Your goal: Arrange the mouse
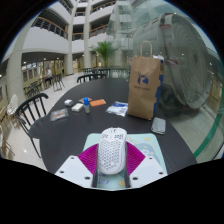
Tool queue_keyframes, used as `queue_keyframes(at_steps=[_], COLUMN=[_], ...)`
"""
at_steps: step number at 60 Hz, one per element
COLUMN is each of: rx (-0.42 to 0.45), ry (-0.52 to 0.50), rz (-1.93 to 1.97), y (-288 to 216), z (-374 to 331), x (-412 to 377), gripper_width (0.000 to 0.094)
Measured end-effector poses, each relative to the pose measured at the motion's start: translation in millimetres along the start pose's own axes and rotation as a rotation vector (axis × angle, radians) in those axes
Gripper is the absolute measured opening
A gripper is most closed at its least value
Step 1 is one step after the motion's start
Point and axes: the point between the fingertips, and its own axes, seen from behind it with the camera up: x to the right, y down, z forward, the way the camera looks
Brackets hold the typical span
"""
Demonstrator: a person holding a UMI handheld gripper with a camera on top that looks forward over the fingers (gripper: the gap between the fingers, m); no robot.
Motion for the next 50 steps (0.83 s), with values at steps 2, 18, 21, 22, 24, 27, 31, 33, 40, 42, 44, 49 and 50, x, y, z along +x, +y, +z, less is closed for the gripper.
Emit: queue_keyframes(at_steps=[2, 18, 21, 22, 24, 27, 31, 33, 40, 42, 44, 49, 50], rx=[-0.031, -0.120, -0.115, -0.119, -0.126, -0.139, -0.127, -0.122, -0.082, -0.065, -0.050, -0.010, -0.003], ry=[0.005, -0.051, -0.067, -0.071, -0.075, -0.077, -0.097, -0.101, -0.123, -0.118, -0.102, -0.085, -0.089], rz=[0.009, 0.117, 0.112, 0.110, 0.104, 0.078, 0.019, -0.004, -0.027, -0.025, -0.012, 0.030, 0.038], y=[12, 61, 60, 58, 60, 64, 66, 68, 68, 67, 65, 61, 62], z=[6, 29, 30, 29, 25, 16, -4, -16, -58, -69, -76, -99, -105], x=[3, 31, 31, 31, 30, 32, 32, 33, 40, 45, 52, 65, 66], gripper_width=[0.0358, 0.0397, 0.0414, 0.0415, 0.0416, 0.0467, 0.0824, 0.0809, 0.0855, 0.0850, 0.0849, 0.0845, 0.0848])
